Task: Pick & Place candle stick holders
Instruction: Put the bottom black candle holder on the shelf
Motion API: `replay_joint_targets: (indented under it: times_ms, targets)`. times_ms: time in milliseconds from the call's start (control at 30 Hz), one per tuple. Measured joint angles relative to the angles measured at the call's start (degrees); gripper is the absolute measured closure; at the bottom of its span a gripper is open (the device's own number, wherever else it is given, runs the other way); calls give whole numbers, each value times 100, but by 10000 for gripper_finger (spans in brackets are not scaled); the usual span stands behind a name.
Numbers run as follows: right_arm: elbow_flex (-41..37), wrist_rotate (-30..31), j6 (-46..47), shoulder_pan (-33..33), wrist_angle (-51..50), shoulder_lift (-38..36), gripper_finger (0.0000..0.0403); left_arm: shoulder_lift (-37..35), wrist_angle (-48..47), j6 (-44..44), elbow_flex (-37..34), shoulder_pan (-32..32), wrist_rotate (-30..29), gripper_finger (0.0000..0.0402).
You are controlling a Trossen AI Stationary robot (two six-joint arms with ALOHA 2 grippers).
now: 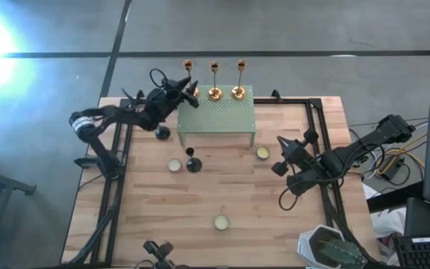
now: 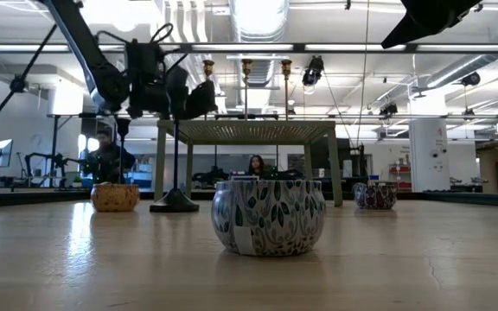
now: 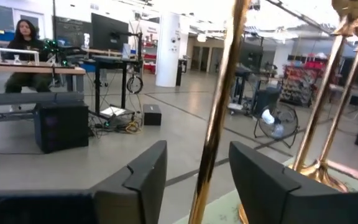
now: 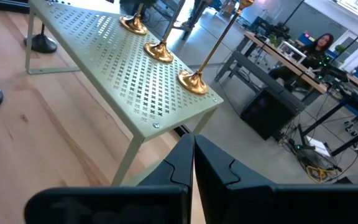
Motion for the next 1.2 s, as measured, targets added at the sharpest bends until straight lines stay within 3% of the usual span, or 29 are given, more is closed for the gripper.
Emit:
replay_joint_targets:
  times_ms: [400, 933, 1200]
  targets:
    - [0, -4, 1, 0, 8, 0, 394, -1393, -2088, 307, -2, -4, 298, 220]
    - [0, -9, 3, 0, 12, 0, 394, -3858, -6162, 564, -26, -99, 450, 220]
    - [0, -11, 3, 1, 14, 0, 394, -4874, -6847, 45, -718, -173, 471, 220]
